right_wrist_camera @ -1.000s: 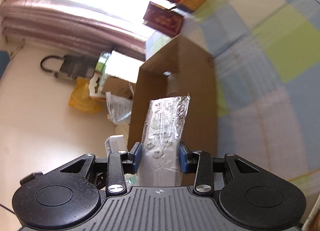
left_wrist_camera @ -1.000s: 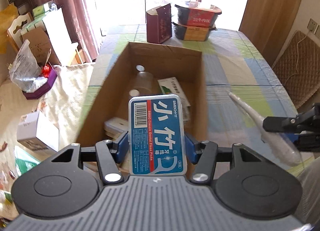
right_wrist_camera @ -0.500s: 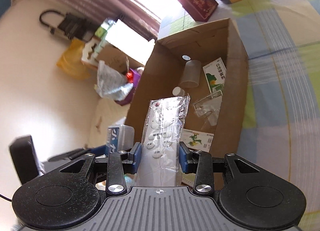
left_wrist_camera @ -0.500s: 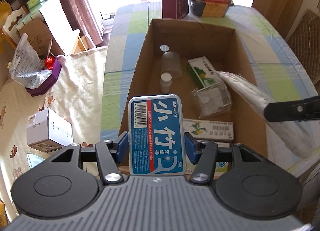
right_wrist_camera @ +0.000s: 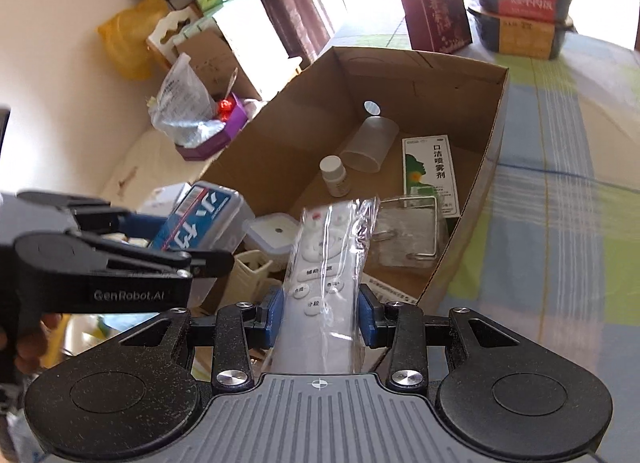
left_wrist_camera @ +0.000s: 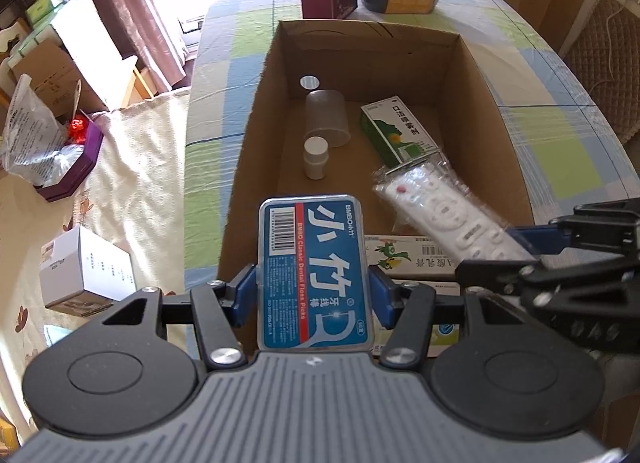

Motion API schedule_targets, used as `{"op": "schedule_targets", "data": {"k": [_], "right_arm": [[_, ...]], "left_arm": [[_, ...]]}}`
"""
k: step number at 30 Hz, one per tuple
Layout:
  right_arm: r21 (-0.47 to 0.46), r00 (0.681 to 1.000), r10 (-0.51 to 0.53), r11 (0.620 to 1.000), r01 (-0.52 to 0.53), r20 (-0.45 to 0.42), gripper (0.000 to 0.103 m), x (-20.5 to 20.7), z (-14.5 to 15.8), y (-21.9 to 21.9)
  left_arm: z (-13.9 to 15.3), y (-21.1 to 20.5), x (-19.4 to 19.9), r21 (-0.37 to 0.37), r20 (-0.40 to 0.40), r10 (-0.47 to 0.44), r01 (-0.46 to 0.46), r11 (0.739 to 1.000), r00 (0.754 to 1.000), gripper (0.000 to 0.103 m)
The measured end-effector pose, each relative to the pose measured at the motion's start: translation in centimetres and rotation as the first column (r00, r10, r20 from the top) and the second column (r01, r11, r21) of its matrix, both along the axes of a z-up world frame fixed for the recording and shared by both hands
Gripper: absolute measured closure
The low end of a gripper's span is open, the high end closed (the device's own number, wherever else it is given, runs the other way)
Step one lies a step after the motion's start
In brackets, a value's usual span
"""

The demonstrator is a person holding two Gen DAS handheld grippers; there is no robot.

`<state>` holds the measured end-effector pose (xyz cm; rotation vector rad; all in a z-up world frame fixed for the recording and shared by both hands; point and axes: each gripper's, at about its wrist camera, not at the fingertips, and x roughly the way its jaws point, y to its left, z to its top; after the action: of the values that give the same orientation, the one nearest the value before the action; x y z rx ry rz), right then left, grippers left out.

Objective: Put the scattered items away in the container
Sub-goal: 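Lower both items into the box and open both grippers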

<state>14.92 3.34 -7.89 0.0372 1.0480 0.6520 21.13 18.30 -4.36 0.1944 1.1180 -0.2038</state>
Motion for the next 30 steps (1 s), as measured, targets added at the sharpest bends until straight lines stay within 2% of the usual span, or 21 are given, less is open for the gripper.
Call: {"op": "schedule_targets", "data": {"k": [1, 3, 7, 16, 18, 19, 20, 22, 26, 30], "right_arm": [[-0.011, 1.0, 0.002, 1.0, -0.002, 0.007, 0.065, -0.1, -0.2, 0.1], [-0.03, 1.0, 0.014, 0.999, -0.013, 0.016, 0.083, -0.1, -0.5, 0.4], [-0.076, 0.998, 0.046, 0.996, -0.043, 0.041, 0.083, -0.3, -1.0, 1.0], [-0.094, 0.994, 0.082, 0.993, -0.076, 0.068, 0.083, -0.7, -1.0, 1.1], [-0.103, 0.992, 0.095, 0.991, -0.087, 0.079, 0.066, -0.9, -1.0, 1.0], [-0.096, 0.99, 0.109, 0.99, -0.101, 0.088, 0.049, -1.1, -0.8, 1.0], [-0.082, 0.987, 0.127, 0.989, -0.119, 0.099, 0.043, -1.4, -0.7, 1.0], [-0.104, 0.98, 0.149, 0.985, -0.136, 0.134, 0.043, -1.9, -0.5, 1.2], [-0.128, 0.972, 0.171, 0.98, -0.151, 0.163, 0.042, -2.5, -0.5, 1.3], [-0.139, 0.969, 0.179, 0.978, -0.156, 0.171, 0.042, -2.8, -0.2, 1.4]], "left_arm": [[-0.2, -0.1, 0.1, 0.0, -0.003, -0.002, 0.002, 1.0, 1.0, 0.05], [-0.5, -0.5, 0.3, 0.005, -0.008, -0.012, 0.012, 1.0, 1.0, 0.05], [-1.3, -1.1, 0.5, 0.018, -0.026, -0.025, 0.026, 1.0, 0.999, 0.05], [-3.2, -1.8, 0.9, 0.022, -0.065, -0.032, 0.034, 0.999, 0.997, 0.05], [-3.6, -1.8, 1.1, 0.02, -0.075, -0.029, 0.031, 0.999, 0.997, 0.05], [-3.8, -1.9, 1.1, 0.02, -0.082, -0.026, 0.028, 0.999, 0.996, 0.05], [-3.9, -1.8, 1.2, 0.019, -0.086, -0.023, 0.024, 1.0, 0.996, 0.05], [-4.2, -1.7, 1.2, 0.019, -0.093, -0.019, 0.021, 1.0, 0.995, 0.047], [-4.5, -1.6, 1.2, 0.029, -0.098, -0.012, 0.015, 0.999, 0.995, 0.034], [-4.5, -1.4, 1.3, 0.038, -0.102, -0.001, 0.005, 0.999, 0.995, 0.029]]}}
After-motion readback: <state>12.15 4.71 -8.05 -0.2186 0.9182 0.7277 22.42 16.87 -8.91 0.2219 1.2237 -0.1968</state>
